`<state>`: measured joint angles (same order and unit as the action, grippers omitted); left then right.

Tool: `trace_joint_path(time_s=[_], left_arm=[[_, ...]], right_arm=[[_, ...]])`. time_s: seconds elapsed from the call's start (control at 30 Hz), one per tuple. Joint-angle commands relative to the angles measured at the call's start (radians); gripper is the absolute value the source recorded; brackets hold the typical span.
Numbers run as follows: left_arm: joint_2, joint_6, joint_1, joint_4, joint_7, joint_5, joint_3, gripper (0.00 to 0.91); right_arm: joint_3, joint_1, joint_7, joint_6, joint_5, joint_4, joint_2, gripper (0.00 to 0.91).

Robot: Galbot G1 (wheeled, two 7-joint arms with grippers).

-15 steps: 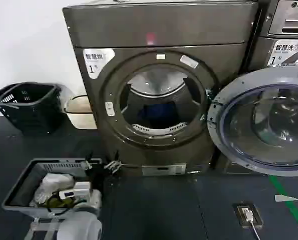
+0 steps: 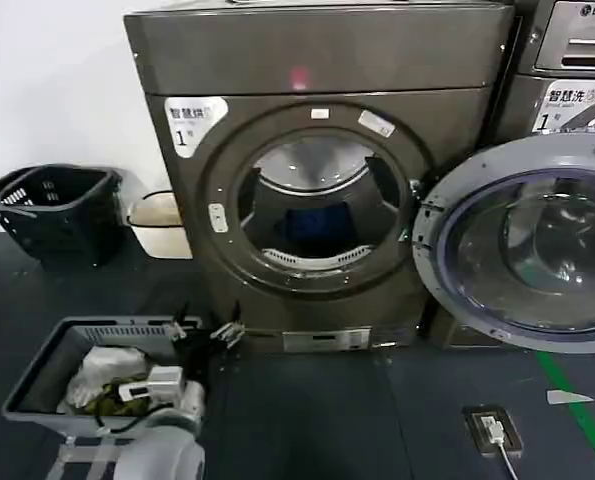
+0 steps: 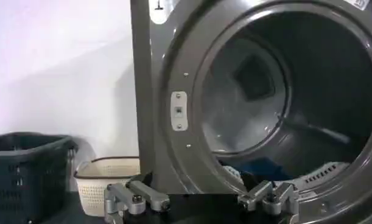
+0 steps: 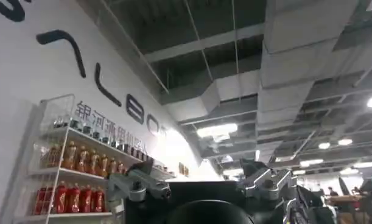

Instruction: Grasp the clothes from the dryer.

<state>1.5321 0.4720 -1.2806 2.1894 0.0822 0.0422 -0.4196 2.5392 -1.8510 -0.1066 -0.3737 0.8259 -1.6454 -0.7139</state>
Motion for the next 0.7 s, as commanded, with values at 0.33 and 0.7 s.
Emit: trace_joint_path(time_s=[0.33,0.7], left_arm=[[0.012,-0.001,0.007,0.007,-0.006,0.003,0.004,0.907],[0.019,-0.002,0.012,0.007,-0.009,0.003,0.005,0.907]], right_arm=[[0.015,-0.002,0.007,0.01,0.017,0.001,0.002,0.907],[0.03,-0.011,0.013,0.011,0.027,0.006,0.005,0.907]])
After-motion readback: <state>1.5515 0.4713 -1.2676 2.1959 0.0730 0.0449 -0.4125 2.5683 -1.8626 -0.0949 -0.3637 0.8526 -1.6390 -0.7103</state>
